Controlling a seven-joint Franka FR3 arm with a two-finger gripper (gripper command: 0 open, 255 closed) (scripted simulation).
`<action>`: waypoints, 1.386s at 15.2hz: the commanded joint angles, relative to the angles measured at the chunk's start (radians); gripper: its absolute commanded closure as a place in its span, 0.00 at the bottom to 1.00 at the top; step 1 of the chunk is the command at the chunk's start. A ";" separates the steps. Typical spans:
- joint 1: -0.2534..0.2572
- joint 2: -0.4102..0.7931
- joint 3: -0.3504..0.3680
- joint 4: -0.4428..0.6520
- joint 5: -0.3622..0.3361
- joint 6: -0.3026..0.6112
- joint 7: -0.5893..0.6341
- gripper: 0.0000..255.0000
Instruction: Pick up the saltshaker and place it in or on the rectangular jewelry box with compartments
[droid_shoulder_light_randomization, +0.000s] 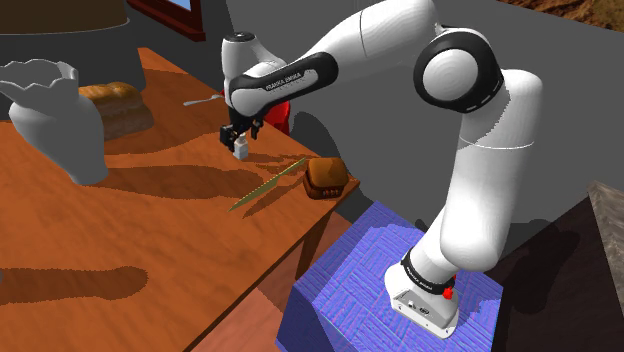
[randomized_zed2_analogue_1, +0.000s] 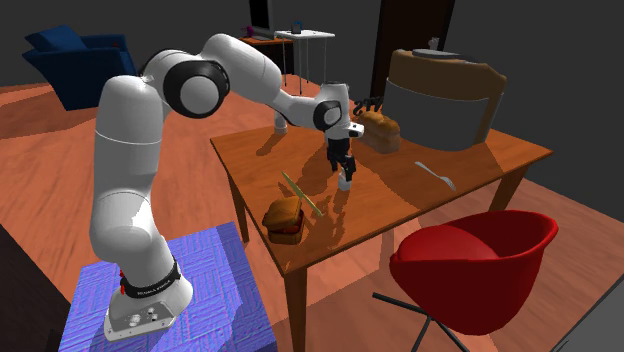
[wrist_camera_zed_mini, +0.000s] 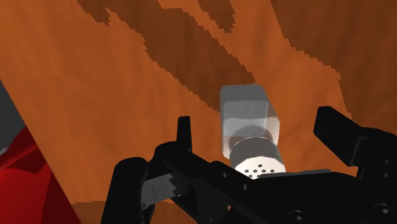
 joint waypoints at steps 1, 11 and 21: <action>-0.001 0.003 -0.001 -0.005 -0.001 0.009 0.000 0.00; -0.001 0.003 -0.001 -0.004 -0.001 0.008 0.000 1.00; -0.003 -0.022 0.003 0.015 0.007 -0.035 -0.010 1.00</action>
